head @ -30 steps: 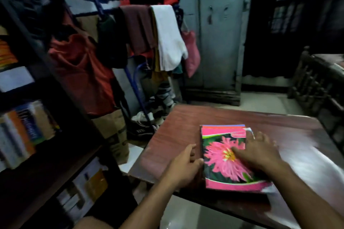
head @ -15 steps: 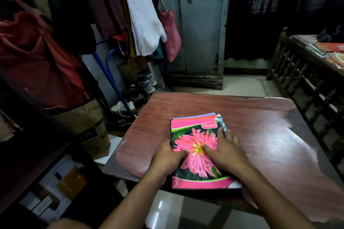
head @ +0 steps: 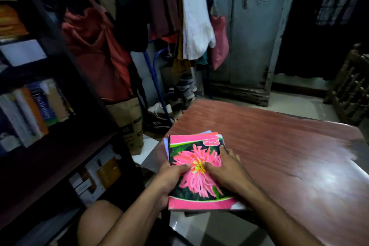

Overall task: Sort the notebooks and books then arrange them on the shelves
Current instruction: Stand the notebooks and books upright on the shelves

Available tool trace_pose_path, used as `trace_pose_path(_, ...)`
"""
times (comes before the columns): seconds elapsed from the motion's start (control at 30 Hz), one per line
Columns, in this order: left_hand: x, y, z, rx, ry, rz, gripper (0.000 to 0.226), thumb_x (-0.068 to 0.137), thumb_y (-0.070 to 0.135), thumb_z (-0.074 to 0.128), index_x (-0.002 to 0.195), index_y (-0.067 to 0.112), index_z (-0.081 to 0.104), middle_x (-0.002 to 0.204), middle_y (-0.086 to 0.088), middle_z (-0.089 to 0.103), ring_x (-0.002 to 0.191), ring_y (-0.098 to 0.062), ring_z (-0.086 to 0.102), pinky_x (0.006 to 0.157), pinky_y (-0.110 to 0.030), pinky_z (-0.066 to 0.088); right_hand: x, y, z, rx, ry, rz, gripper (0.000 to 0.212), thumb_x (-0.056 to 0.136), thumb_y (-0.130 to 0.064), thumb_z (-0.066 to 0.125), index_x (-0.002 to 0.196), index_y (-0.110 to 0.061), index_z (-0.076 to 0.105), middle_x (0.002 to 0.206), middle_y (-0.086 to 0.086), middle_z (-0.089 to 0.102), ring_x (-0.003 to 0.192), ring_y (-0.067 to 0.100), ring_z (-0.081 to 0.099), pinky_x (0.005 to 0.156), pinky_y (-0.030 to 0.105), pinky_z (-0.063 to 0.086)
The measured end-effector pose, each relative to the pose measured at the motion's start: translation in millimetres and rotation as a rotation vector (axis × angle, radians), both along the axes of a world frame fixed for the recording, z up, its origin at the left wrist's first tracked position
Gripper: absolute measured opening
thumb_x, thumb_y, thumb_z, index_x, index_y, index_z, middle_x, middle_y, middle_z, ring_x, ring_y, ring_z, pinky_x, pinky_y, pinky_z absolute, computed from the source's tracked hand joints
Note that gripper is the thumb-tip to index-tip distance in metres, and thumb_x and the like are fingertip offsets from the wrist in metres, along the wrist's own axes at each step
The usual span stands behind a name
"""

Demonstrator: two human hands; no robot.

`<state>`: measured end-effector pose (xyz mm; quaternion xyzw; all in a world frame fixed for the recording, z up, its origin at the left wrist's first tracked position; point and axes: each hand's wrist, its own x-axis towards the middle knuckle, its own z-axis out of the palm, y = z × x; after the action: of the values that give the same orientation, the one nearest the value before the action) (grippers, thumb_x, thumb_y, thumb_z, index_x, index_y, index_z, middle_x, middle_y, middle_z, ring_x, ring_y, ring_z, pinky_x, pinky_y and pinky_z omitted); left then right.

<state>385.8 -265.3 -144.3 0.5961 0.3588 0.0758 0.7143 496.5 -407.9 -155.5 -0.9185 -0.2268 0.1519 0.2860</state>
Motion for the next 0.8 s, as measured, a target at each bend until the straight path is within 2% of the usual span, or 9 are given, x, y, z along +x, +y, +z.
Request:
trace_pose_path(0.1, -39.2, 29.2, 6.0, 0.014, -0.067, 0.15, 0.035, 0.09, -0.004, 0.065, 0.119, 0.012, 0.051, 0.105, -0.018, 0.071, 0.086, -0.029, 0.072, 0.07, -0.037, 0.06, -19.4, 40.4, 4.4, 0.049, 0.034, 0.118, 0.071, 0.075, -0.062, 0.06, 0.134, -0.025, 0.049, 0.131, 0.007, 0.055, 0.127, 0.03, 0.048, 0.107, 0.04, 0.041)
trace_pose_path(0.2, -96.3, 71.5, 19.4, 0.088, -0.159, 0.24, 0.038, 0.092, -0.008, 0.062, 0.122, 0.014, 0.051, 0.101, -0.011, 0.071, 0.077, -0.018, 0.073, 0.061, -0.029, 0.057, -51.3, 94.2, 11.8, 0.177, 0.047, 0.262, 0.052, 0.071, -0.056, 0.067, 0.116, -0.034, 0.054, 0.114, 0.0, 0.061, 0.112, 0.022, 0.059, 0.097, 0.035, 0.047)
trace_pose_path(0.23, -115.4, 84.0, 25.2, 0.125, -0.196, 0.266, 0.041, 0.092, -0.01, 0.06, 0.124, 0.013, 0.051, 0.099, -0.008, 0.071, 0.073, -0.013, 0.073, 0.059, -0.025, 0.056, -66.1, 110.5, 19.0, 0.197, 0.04, 0.325, 0.051, 0.075, -0.047, 0.072, 0.121, -0.037, 0.052, 0.116, -0.002, 0.057, 0.112, 0.019, 0.057, 0.095, 0.031, 0.045)
trace_pose_path(0.3, -162.5, 113.2, 38.2, 0.193, -0.275, 0.374, 0.045, 0.091, -0.015, 0.057, 0.125, 0.013, 0.051, 0.099, -0.008, 0.07, 0.072, -0.009, 0.072, 0.059, -0.021, 0.055, -103.8, 153.1, 36.7, 0.253, 0.029, 0.451, 0.072, 0.081, -0.037, 0.077, 0.144, -0.024, 0.045, 0.125, -0.004, 0.049, 0.115, 0.011, 0.05, 0.095, 0.019, 0.036)
trace_pose_path(0.4, -231.6, 153.7, 48.6, 0.255, -0.363, 0.568, 0.05, 0.089, -0.016, 0.057, 0.132, 0.01, 0.049, 0.106, -0.011, 0.069, 0.077, -0.012, 0.072, 0.063, -0.024, 0.057, -160.8, 214.1, 60.4, 0.296, -0.011, 0.619, 0.102, 0.067, -0.059, 0.067, 0.152, -0.01, 0.036, 0.139, 0.005, 0.047, 0.124, 0.019, 0.053, 0.107, 0.024, 0.036)
trace_pose_path(0.5, -284.8, 187.7, 54.6, 0.267, -0.381, 0.708, 0.058, 0.089, -0.013, 0.058, 0.139, 0.015, 0.046, 0.112, -0.014, 0.07, 0.081, -0.019, 0.072, 0.063, -0.032, 0.06, -205.7, 264.6, 77.4, 0.294, -0.066, 0.776, 0.08, 0.082, -0.04, 0.075, 0.148, -0.011, 0.04, 0.141, 0.008, 0.046, 0.132, 0.025, 0.047, 0.112, 0.028, 0.032)
trace_pose_path(0.67, -312.8, 232.7, 47.1, 0.344, -0.251, 0.859, 0.074, 0.09, -0.015, 0.058, 0.146, 0.024, 0.031, 0.1, -0.002, 0.066, 0.063, -0.002, 0.069, 0.051, -0.018, 0.053, -245.3, 322.1, 72.3, 0.097, -0.147, 0.952, 0.069, 0.091, -0.042, 0.065, 0.149, -0.014, 0.041, 0.15, 0.018, 0.04, 0.142, 0.034, 0.037, 0.114, 0.035, 0.033)
trace_pose_path(0.73, -318.9, 244.9, 33.7, 0.364, -0.108, 0.782, 0.084, 0.088, -0.003, 0.067, 0.152, 0.027, 0.022, 0.106, 0.0, 0.069, 0.076, -0.005, 0.069, 0.062, -0.019, 0.054, -256.6, 335.0, 54.2, -0.033, -0.217, 1.018, 0.068, 0.095, -0.049, 0.055, 0.151, -0.016, 0.038, 0.152, 0.017, 0.038, 0.144, 0.035, 0.033, 0.116, 0.039, 0.031)
trace_pose_path(0.8, -323.9, 255.0, 25.0, 0.378, 0.036, 0.737, 0.096, 0.078, 0.018, 0.077, 0.156, 0.022, 0.02, 0.115, -0.005, 0.07, 0.096, -0.019, 0.069, 0.079, -0.027, 0.056, -259.5, 341.6, 37.5, -0.114, -0.31, 1.041, 0.07, 0.099, -0.057, 0.041, 0.156, -0.019, 0.028, 0.163, 0.015, 0.023, 0.151, 0.033, 0.017, 0.121, 0.046, 0.022)
